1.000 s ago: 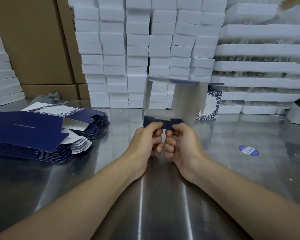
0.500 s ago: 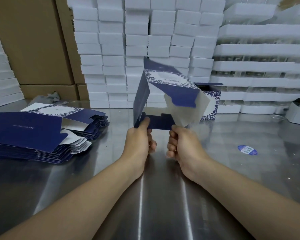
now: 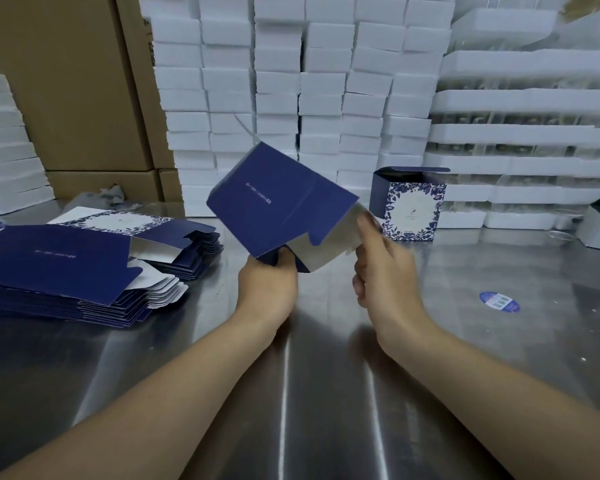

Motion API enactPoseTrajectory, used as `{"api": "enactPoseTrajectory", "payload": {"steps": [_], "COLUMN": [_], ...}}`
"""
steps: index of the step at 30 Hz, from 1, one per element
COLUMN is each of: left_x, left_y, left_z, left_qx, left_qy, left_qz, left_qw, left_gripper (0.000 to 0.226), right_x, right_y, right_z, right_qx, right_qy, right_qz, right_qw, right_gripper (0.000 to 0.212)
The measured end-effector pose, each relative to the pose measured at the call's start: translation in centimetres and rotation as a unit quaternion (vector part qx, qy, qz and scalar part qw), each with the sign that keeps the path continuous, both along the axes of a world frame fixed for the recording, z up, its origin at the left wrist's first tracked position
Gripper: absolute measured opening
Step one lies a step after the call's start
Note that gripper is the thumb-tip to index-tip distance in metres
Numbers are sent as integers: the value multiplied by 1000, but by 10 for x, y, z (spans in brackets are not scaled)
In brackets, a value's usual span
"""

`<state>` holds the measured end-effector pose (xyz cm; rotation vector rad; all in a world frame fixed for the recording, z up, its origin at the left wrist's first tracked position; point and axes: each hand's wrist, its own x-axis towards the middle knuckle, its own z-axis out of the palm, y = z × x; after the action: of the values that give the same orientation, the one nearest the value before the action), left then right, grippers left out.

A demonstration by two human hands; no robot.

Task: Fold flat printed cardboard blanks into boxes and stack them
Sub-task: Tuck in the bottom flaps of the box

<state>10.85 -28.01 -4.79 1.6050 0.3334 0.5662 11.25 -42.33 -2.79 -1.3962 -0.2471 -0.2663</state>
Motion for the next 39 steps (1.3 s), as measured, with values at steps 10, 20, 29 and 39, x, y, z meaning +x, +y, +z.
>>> {"api": "enactPoseTrajectory", "payload": {"steps": [10, 20, 29, 39], "left_x": [-5, -9, -15, -17], "left_y": [3, -1, -2, -8], "left_z": [7, 7, 11, 17], "left_qx": [90, 119, 70, 6], "left_qy": [29, 24, 10, -22], "left_qz": [5, -20, -42, -109], "left_qw": [996, 992, 997, 994], "left_gripper": [13, 14, 18, 34], "right_x": [-5, 5, 11, 9], "right_y": [-1, -12, -17, -12], "right_z": [0, 8, 2, 3], "right_qx": [-21, 40, -47, 42], "right_qy": [-71, -2, 81, 47], "right_qz": [20, 37, 12, -15], "right_qw": [997, 999, 996, 998], "right_gripper": [56, 52, 58, 37]}}
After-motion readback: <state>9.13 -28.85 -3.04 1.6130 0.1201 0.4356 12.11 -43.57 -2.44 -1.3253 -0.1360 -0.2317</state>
